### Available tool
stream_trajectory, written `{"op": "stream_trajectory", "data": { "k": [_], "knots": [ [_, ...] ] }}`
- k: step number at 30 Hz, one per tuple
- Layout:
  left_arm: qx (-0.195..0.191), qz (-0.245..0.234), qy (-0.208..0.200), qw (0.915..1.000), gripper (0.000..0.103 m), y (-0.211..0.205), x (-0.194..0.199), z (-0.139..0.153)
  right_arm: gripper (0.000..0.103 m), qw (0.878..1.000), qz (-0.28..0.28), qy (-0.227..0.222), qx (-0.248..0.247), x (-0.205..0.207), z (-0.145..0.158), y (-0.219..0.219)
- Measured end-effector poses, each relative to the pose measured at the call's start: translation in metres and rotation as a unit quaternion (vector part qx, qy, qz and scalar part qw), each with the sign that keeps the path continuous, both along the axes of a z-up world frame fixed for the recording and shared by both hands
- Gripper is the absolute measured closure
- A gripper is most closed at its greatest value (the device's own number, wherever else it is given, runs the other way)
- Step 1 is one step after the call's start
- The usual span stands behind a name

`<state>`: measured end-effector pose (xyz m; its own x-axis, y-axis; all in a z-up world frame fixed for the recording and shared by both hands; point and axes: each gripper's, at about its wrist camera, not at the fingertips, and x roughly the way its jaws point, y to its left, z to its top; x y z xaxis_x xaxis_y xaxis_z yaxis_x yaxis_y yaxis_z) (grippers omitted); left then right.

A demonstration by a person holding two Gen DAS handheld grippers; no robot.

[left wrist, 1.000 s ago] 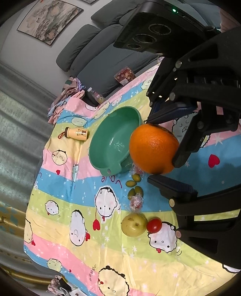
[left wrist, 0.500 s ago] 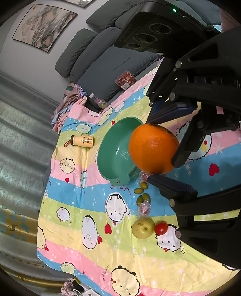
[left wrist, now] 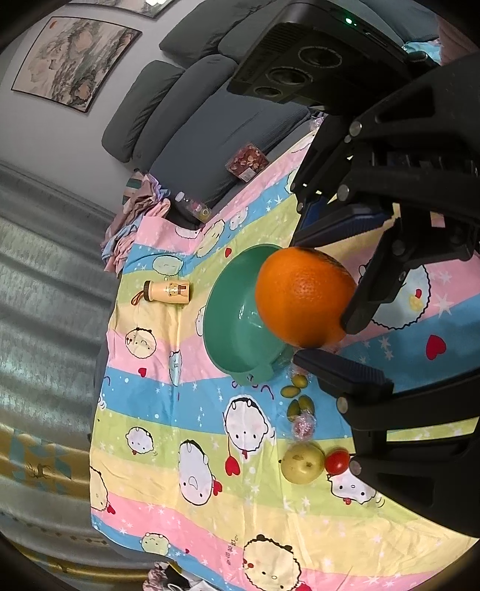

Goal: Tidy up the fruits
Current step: 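Lift the orange with the right gripper and carry it over the basin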

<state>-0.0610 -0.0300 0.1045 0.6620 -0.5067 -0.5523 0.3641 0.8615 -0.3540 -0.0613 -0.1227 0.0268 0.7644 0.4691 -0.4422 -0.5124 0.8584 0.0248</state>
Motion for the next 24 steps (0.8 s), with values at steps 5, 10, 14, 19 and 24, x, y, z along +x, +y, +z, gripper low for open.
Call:
{"op": "stream_trajectory", "data": {
  "k": [5, 10, 14, 19, 24],
  "knots": [
    [0.007, -0.007, 0.000, 0.9999, 0.047, -0.009, 0.004, 0.001, 0.037, 1.000, -0.010, -0.003, 0.002, 0.002, 0.001, -0.007],
    [0.014, -0.015, 0.002, 0.9998, 0.047, -0.017, 0.011, 0.001, 0.037, 1.000, -0.018, -0.002, 0.009, 0.006, 0.001, -0.015],
    [0.019, -0.020, 0.004, 0.9996, 0.047, -0.023, 0.016, 0.000, 0.037, 1.000, -0.022, -0.001, 0.014, 0.008, 0.000, -0.020],
    [0.027, -0.024, 0.005, 0.9993, 0.047, -0.030, 0.022, -0.003, 0.037, 0.999, -0.026, 0.004, 0.022, 0.014, -0.003, -0.027],
    [0.035, -0.025, 0.012, 0.9990, 0.047, -0.035, 0.028, -0.008, 0.037, 0.999, -0.029, 0.009, 0.025, 0.019, -0.007, -0.030]
  ]
}}
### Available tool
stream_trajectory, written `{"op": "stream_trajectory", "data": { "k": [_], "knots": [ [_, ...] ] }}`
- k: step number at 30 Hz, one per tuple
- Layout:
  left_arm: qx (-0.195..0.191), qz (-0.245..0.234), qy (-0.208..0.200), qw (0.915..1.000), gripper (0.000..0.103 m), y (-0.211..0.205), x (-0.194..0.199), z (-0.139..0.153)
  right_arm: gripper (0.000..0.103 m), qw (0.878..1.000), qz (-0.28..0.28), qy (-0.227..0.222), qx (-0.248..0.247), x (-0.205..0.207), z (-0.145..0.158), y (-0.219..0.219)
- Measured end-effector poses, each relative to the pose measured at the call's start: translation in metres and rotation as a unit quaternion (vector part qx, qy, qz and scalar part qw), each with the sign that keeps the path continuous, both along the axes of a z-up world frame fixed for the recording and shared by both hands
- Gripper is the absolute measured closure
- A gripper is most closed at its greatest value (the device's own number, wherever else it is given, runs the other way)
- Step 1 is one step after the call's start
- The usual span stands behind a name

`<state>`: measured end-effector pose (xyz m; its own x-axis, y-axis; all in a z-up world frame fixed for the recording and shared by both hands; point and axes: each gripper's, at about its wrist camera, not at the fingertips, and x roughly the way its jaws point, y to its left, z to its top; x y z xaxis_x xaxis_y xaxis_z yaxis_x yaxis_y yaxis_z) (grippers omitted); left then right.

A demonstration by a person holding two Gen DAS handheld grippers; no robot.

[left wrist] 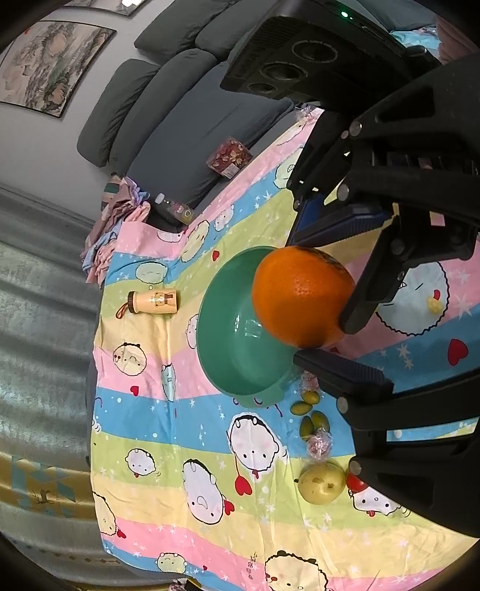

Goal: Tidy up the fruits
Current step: 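Lift the orange with the right gripper and carry it over the basin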

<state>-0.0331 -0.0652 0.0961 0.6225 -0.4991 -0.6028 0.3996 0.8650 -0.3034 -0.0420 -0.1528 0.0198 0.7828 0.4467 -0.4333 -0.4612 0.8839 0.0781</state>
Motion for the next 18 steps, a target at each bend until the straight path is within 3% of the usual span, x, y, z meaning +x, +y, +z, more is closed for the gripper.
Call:
{"op": "stream_trajectory", "data": {
  "k": [18],
  "knots": [
    [0.013, -0.012, 0.028, 0.9994, 0.047, -0.018, 0.031, -0.020, 0.037, 0.999, -0.015, 0.018, 0.029, 0.024, -0.015, -0.022]
  ]
}}
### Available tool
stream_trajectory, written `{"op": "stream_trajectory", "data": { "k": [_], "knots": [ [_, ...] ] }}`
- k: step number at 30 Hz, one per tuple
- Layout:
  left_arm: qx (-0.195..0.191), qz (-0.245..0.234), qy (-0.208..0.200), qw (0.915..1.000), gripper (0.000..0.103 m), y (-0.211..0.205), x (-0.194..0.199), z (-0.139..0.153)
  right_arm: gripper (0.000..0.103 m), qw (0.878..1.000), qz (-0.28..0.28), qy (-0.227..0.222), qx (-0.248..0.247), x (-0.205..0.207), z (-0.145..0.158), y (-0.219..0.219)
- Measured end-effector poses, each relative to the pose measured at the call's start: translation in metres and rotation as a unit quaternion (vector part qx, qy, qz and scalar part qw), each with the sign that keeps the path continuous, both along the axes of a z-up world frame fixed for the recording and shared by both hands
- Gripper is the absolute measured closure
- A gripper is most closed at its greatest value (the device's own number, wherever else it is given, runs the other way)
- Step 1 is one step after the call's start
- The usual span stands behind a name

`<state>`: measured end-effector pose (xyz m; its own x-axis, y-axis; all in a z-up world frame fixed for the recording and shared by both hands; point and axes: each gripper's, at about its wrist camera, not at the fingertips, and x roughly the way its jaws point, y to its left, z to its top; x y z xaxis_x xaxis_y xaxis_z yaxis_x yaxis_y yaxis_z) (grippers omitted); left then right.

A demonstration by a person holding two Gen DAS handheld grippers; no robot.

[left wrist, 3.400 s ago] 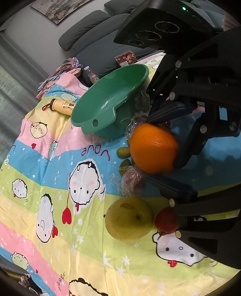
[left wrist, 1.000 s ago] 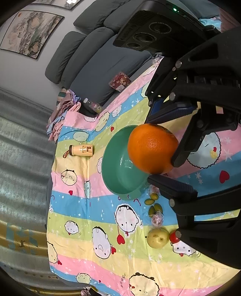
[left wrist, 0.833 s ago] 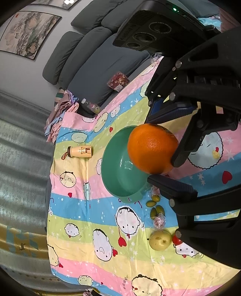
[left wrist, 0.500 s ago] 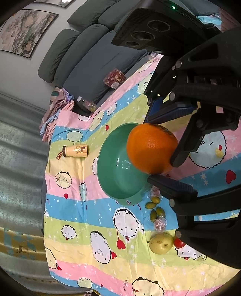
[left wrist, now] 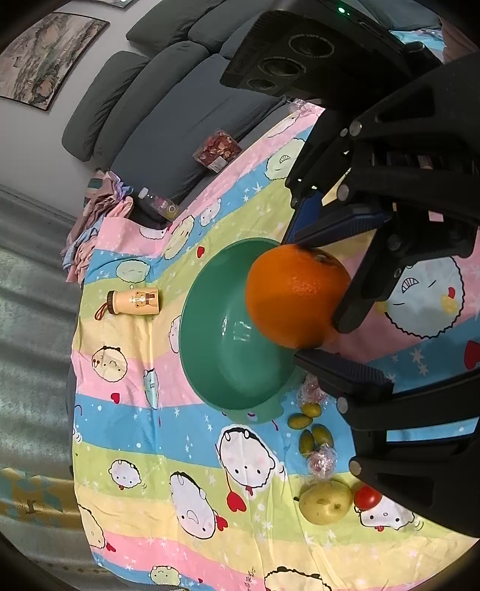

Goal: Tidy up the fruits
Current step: 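Lift the orange with the right gripper and carry it over the basin, then lower the orange into the basin beside the grapefruit and open the right gripper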

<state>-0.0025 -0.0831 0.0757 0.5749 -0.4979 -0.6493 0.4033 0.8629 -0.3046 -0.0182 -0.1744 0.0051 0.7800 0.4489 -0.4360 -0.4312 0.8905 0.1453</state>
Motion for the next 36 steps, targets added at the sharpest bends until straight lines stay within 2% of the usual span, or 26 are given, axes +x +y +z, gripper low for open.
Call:
{"op": "stream_trajectory", "data": {
  "k": [14, 21, 24, 27, 30, 36],
  "knots": [
    [0.007, -0.014, 0.008, 0.9999, 0.047, -0.014, 0.022, -0.008, 0.037, 1.000, -0.013, 0.005, 0.011, 0.016, -0.009, -0.014],
    [0.005, -0.030, -0.003, 0.9995, 0.047, -0.023, 0.054, 0.002, 0.037, 0.999, -0.029, -0.002, 0.022, 0.042, 0.003, -0.028],
    [-0.002, -0.036, -0.005, 0.9993, 0.047, -0.026, 0.073, 0.010, 0.037, 0.998, -0.033, 0.001, 0.046, 0.059, 0.010, -0.039],
    [-0.014, -0.042, 0.004, 0.9990, 0.047, -0.028, 0.092, 0.012, 0.037, 0.997, -0.039, 0.005, 0.060, 0.076, 0.015, -0.048],
    [-0.013, -0.043, 0.013, 0.9989, 0.047, -0.032, 0.102, 0.007, 0.037, 0.998, -0.040, 0.019, 0.053, 0.089, 0.013, -0.049],
    [-0.025, -0.030, 0.063, 0.9973, 0.047, -0.024, 0.115, -0.026, 0.037, 0.997, -0.036, 0.067, 0.031, 0.105, -0.010, -0.043]
  ]
}}
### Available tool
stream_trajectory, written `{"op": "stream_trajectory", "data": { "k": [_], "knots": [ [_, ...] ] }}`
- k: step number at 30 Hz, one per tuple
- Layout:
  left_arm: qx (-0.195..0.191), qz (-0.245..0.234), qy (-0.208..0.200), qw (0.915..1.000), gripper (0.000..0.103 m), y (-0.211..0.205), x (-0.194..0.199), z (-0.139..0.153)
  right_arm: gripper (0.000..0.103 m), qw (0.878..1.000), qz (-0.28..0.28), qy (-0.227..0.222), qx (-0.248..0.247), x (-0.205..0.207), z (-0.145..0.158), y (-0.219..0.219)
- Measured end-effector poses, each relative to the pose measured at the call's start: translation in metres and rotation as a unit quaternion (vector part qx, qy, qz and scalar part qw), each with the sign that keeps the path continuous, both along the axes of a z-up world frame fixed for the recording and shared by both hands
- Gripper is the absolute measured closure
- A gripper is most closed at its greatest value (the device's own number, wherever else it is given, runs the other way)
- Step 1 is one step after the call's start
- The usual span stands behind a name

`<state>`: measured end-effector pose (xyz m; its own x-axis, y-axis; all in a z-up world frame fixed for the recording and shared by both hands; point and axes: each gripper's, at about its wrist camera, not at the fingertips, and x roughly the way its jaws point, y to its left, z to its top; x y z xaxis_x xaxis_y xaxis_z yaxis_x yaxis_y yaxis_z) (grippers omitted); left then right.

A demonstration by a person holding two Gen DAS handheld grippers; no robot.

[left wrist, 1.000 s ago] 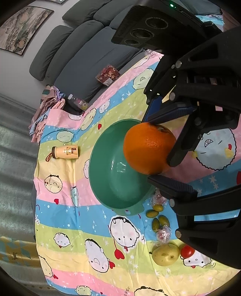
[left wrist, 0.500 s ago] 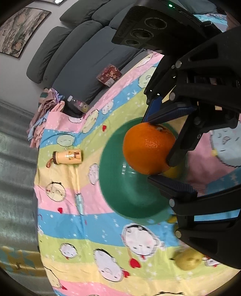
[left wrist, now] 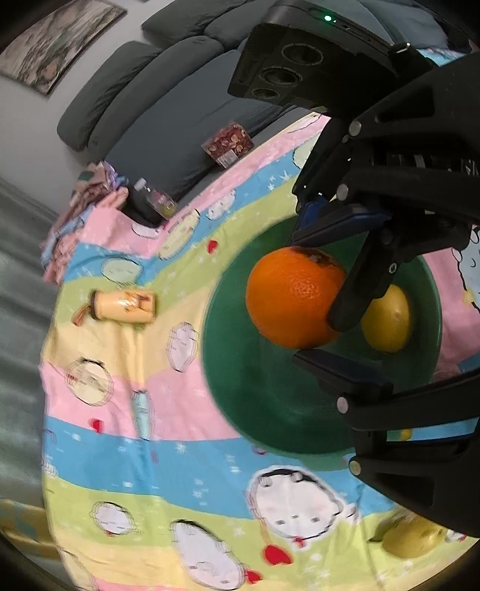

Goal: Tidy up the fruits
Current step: 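Lower the orange into the basin beside the grapefruit and open the right gripper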

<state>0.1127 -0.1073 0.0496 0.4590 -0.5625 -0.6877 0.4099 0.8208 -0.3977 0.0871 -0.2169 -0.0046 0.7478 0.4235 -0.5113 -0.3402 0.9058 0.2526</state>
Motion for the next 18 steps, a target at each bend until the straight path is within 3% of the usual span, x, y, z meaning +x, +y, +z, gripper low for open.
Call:
{"op": "stream_trajectory", "data": {
  "k": [7, 13, 18],
  "knots": [
    [0.000, 0.007, 0.029, 0.9996, 0.045, 0.005, 0.003, -0.023, 0.037, 0.998, 0.003, 0.035, -0.045, 0.006, -0.018, 0.013],
    [0.006, 0.012, 0.024, 0.9996, 0.045, 0.006, 0.003, -0.023, 0.037, 0.997, -0.006, 0.038, -0.063, 0.006, -0.022, 0.016],
    [0.001, 0.035, 0.020, 0.9992, 0.027, 0.019, 0.006, -0.019, 0.036, 0.999, -0.004, 0.017, -0.048, -0.001, -0.012, 0.013]
  ]
}}
